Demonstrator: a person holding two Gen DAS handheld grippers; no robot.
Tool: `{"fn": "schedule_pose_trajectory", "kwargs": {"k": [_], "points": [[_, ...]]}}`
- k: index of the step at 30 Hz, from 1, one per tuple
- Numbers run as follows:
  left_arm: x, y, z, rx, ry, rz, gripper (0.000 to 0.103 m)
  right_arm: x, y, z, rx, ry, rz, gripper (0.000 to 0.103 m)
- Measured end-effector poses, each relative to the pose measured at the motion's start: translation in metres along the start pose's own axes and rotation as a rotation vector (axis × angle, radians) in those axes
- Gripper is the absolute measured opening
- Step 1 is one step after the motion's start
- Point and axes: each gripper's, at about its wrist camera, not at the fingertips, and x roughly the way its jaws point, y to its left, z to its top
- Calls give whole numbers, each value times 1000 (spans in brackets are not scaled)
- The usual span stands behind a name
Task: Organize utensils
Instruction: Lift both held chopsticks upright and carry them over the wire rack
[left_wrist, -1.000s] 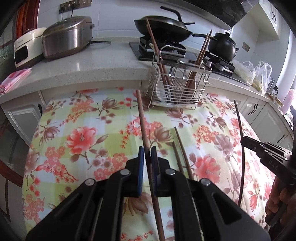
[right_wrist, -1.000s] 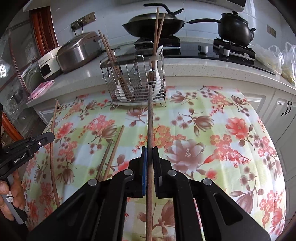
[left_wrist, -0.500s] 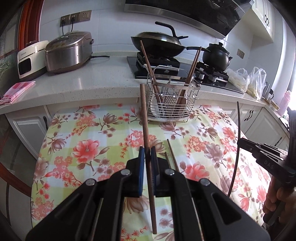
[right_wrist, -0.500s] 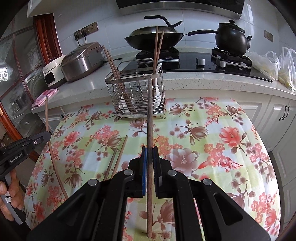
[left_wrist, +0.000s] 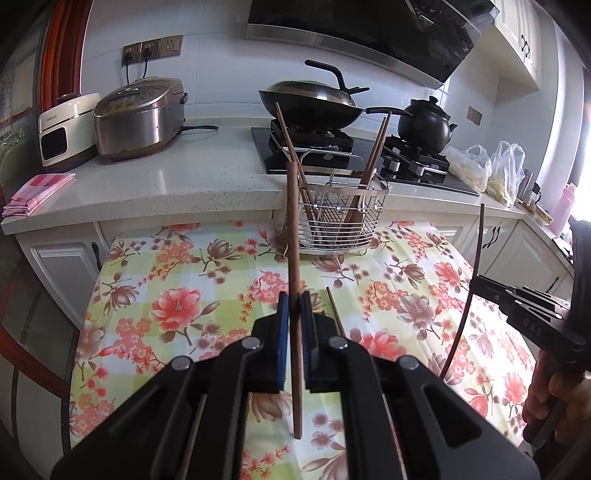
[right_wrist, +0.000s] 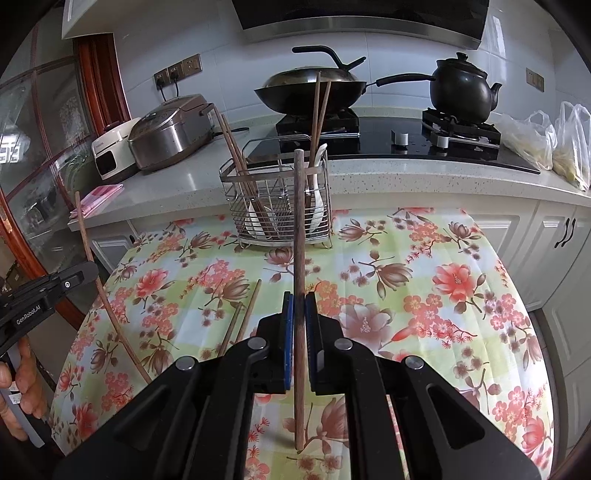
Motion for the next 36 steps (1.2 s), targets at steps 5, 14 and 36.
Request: {"fn": "schedule_pose_trajectory", "kwargs": {"k": [5, 14, 36], "points": [[-2, 0, 0, 2, -2, -3, 7, -3, 1, 1, 2, -4, -1, 8], [-2, -2, 0, 2, -2, -6, 6, -11, 2, 4, -2, -14, -2, 8], [10, -4, 7, 0, 3, -49, 6, -11, 1, 13, -12, 11, 14, 8]]}}
